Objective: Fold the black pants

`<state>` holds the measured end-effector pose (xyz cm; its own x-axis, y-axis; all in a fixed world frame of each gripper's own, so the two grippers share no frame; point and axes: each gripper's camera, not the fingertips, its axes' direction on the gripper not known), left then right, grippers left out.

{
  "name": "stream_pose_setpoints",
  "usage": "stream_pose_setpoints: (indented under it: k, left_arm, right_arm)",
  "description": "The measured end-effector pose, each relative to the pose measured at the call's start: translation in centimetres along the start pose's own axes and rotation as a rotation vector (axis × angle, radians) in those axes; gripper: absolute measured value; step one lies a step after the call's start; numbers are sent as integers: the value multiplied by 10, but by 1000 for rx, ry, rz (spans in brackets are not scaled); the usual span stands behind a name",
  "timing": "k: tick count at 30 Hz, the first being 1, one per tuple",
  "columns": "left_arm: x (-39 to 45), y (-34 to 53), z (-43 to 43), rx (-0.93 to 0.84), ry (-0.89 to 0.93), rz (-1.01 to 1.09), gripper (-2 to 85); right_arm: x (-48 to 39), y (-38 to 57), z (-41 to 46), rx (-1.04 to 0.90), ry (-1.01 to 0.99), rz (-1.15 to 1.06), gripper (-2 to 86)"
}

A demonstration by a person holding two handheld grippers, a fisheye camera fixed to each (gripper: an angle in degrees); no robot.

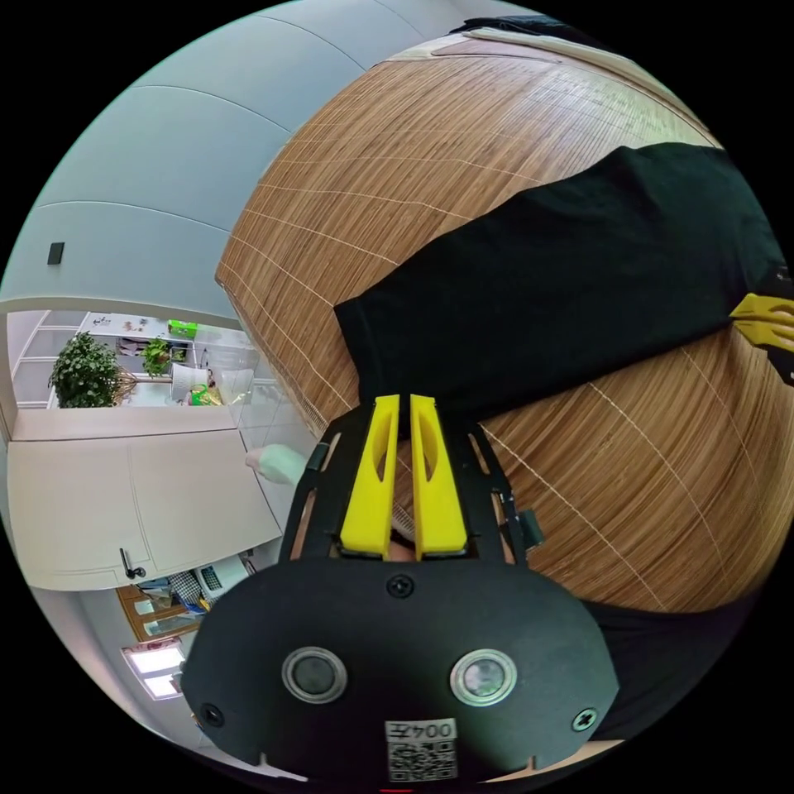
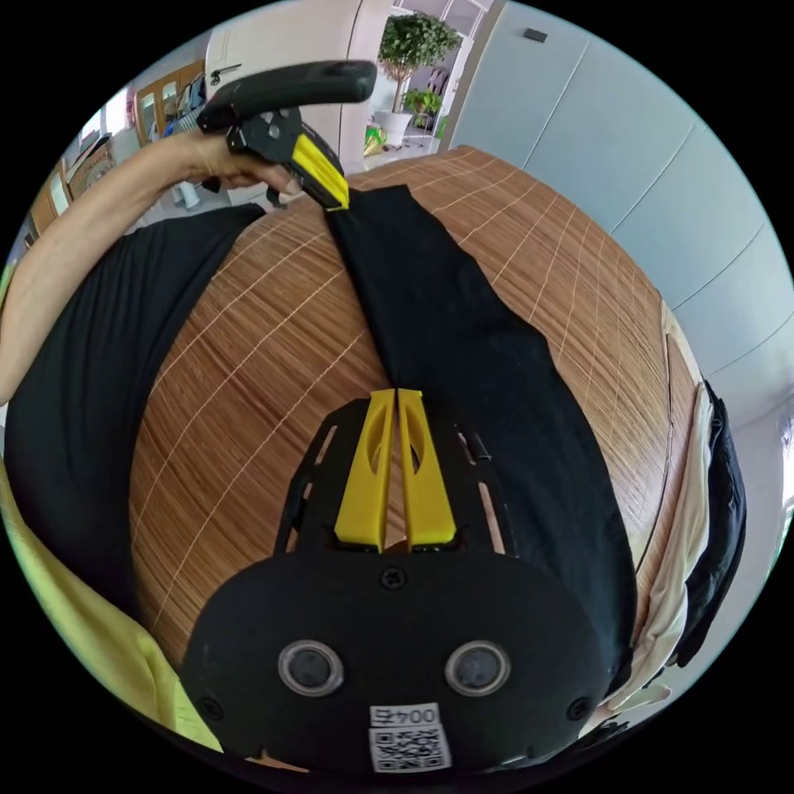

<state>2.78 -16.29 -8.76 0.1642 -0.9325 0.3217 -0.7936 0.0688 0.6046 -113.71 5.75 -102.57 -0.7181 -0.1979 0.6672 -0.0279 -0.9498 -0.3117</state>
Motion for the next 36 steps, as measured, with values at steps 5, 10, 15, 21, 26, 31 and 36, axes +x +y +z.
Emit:
stream_pose_setpoints:
  k: [5, 10, 15, 21, 26, 31, 36]
  left_arm:
    - [-14, 10, -26, 65, -33, -59, 6]
    - [-12, 0, -50, 308, 354, -89, 3]
    - [43, -26, -21, 105, 148, 33, 3]
    - [14, -10, -8, 75, 281, -58, 3]
    - [10, 11, -1, 16, 234, -59, 6]
    - [13, 27, -4, 43, 198, -84, 13]
    - [34, 53, -54, 222, 168, -140, 12]
  right_arm:
    - [1, 21, -13, 61, 6, 47, 52]
    - [16, 56, -11, 99, 74, 218, 54]
    - [45, 99, 11, 21, 90, 446, 84]
    - [61, 138, 36, 18, -88, 530, 89]
    - [36, 147, 49, 47, -68, 463, 92]
    - [28, 153, 54, 74, -64, 438, 99]
    - [34, 210, 6, 148, 132, 425, 84]
